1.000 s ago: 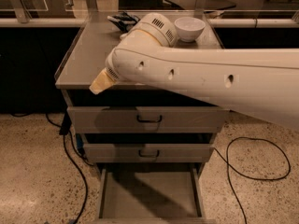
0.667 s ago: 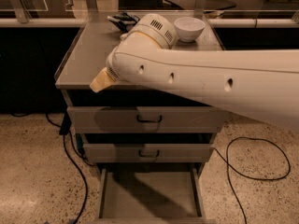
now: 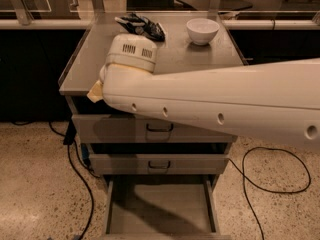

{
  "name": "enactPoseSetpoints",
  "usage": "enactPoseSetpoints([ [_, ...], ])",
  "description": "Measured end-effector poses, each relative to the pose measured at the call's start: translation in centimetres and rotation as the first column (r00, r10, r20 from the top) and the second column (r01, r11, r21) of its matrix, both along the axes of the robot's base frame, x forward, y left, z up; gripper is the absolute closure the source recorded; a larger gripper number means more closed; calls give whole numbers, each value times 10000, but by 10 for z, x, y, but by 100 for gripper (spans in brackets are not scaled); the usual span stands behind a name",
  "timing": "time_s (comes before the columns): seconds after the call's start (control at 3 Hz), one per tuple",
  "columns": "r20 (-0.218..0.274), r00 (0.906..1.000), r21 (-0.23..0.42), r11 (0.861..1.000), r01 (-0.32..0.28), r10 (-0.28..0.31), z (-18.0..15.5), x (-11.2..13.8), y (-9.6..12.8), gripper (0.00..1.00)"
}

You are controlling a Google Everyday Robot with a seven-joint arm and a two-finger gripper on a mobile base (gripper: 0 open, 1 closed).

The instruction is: Place orange can into bottom drawer

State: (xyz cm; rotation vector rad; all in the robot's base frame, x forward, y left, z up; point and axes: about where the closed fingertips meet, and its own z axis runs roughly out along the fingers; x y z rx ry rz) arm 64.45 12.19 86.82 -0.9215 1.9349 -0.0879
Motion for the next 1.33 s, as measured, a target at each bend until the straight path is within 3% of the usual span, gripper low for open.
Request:
enactPoseSetpoints([
  [0.33,492,9980,79,9992,401,-404,8,7,-1,0],
  [0.67,491,9980,103,9992,392,-397,8,7,-1,0],
  [1.0,468,9988,898,9959,123,-166,6,5,-3,0],
  [1.33,623,9979,1833,9831,44,-161,11,5,-34,0],
])
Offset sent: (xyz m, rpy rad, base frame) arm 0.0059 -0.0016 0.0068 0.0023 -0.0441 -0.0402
